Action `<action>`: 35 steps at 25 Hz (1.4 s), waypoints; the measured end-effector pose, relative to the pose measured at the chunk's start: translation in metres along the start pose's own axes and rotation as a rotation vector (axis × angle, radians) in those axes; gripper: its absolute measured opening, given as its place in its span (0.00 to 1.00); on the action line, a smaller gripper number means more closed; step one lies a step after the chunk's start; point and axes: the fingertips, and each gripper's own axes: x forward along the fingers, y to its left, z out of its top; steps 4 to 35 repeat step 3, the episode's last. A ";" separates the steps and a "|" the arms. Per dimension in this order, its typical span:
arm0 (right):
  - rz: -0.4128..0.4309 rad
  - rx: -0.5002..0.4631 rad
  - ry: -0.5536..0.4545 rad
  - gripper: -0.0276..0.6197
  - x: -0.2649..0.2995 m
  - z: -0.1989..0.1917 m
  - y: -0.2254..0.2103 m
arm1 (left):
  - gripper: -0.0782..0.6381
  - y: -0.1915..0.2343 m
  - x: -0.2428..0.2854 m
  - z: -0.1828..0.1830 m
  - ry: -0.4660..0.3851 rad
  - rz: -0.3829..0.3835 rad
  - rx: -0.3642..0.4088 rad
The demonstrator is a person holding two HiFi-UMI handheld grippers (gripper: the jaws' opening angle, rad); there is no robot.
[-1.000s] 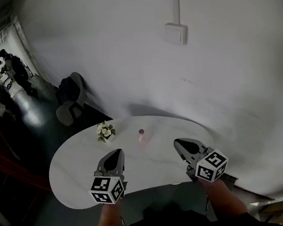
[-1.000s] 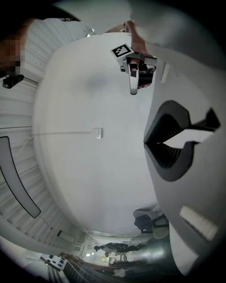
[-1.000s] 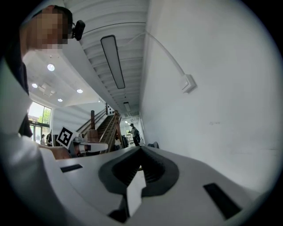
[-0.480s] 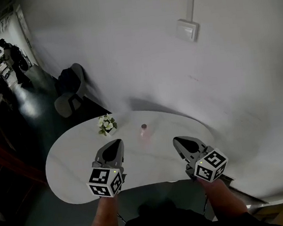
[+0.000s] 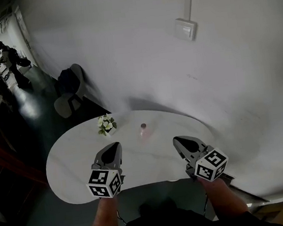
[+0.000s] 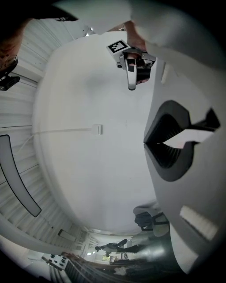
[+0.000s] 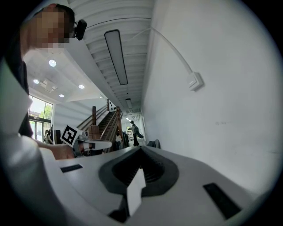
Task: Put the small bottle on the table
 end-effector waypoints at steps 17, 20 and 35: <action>-0.006 0.015 -0.004 0.06 -0.004 0.000 -0.005 | 0.13 0.004 -0.001 -0.001 0.002 0.015 -0.001; -0.006 0.015 -0.004 0.06 -0.004 0.000 -0.005 | 0.13 0.004 -0.001 -0.001 0.002 0.015 -0.001; -0.006 0.015 -0.004 0.06 -0.004 0.000 -0.005 | 0.13 0.004 -0.001 -0.001 0.002 0.015 -0.001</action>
